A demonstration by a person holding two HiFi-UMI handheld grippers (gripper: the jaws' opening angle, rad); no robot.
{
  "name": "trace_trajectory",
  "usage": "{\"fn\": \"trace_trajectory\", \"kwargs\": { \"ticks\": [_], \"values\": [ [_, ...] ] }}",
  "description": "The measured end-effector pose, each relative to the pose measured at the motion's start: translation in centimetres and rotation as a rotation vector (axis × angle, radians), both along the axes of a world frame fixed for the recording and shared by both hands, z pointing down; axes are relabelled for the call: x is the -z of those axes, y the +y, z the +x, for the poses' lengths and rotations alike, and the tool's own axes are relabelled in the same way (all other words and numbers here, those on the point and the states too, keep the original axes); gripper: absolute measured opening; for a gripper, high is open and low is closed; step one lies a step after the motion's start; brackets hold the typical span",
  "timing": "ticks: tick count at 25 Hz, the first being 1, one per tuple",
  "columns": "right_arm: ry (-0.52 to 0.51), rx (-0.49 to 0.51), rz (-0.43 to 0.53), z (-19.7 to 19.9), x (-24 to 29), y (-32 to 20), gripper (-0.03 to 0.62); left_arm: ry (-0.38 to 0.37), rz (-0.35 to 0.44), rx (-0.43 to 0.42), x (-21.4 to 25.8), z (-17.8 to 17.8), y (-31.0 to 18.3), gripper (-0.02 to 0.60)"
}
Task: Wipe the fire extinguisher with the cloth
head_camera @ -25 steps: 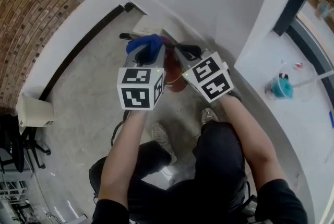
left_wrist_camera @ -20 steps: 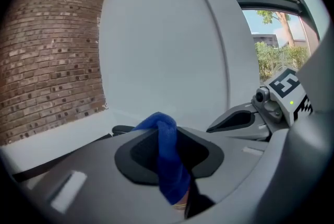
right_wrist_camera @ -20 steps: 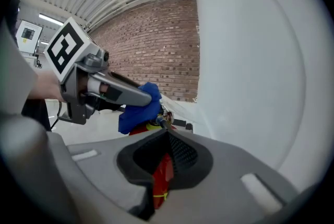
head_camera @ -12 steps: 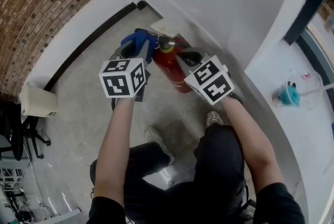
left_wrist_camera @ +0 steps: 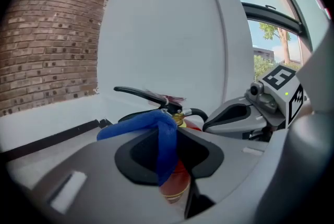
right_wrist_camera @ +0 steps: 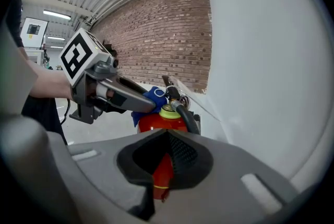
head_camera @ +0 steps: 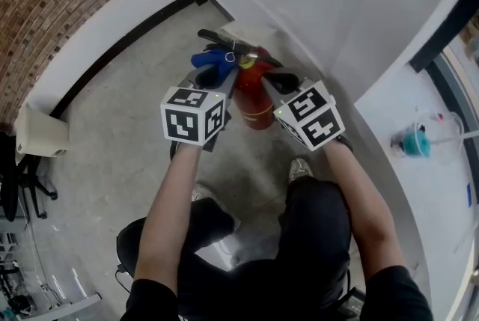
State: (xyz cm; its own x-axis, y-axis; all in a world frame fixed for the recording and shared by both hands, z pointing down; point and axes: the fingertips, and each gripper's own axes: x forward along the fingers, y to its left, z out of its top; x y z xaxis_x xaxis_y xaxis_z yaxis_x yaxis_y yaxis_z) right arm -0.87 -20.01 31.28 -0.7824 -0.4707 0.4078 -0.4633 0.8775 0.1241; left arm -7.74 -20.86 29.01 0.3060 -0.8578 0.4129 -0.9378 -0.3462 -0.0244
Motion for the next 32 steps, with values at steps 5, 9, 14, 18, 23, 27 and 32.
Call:
{"fn": "trace_trajectory", "kwargs": {
  "ticks": [5,9,14,18,23,27,32],
  "values": [
    [0.001,-0.024,0.005,1.0,0.4,0.4,0.003,-0.001,-0.003,0.005,-0.1,1.7,1.0,0.092],
    [0.003,-0.042,0.013,2.1,0.5,0.5,0.003,0.008,-0.007,-0.033,-0.2,4.5,1.5,0.091],
    [-0.013,-0.074,0.012,3.8,1.1,0.7,0.003,0.006,-0.002,-0.011,-0.1,6.3,0.9,0.091],
    [-0.034,-0.091,0.002,5.2,1.2,0.7,0.003,0.014,-0.013,-0.011,-0.5,8.3,0.3,0.091],
    [-0.04,-0.119,-0.002,6.1,1.5,0.8,0.003,0.01,-0.004,-0.035,-1.1,10.2,0.7,0.091],
    [-0.038,-0.11,0.0,5.7,1.0,1.0,0.003,0.012,0.011,-0.026,-1.7,9.6,1.3,0.091],
    [-0.043,-0.11,0.0,5.1,1.0,1.0,0.003,0.026,0.063,0.061,-1.4,6.5,2.6,0.091]
  ]
}}
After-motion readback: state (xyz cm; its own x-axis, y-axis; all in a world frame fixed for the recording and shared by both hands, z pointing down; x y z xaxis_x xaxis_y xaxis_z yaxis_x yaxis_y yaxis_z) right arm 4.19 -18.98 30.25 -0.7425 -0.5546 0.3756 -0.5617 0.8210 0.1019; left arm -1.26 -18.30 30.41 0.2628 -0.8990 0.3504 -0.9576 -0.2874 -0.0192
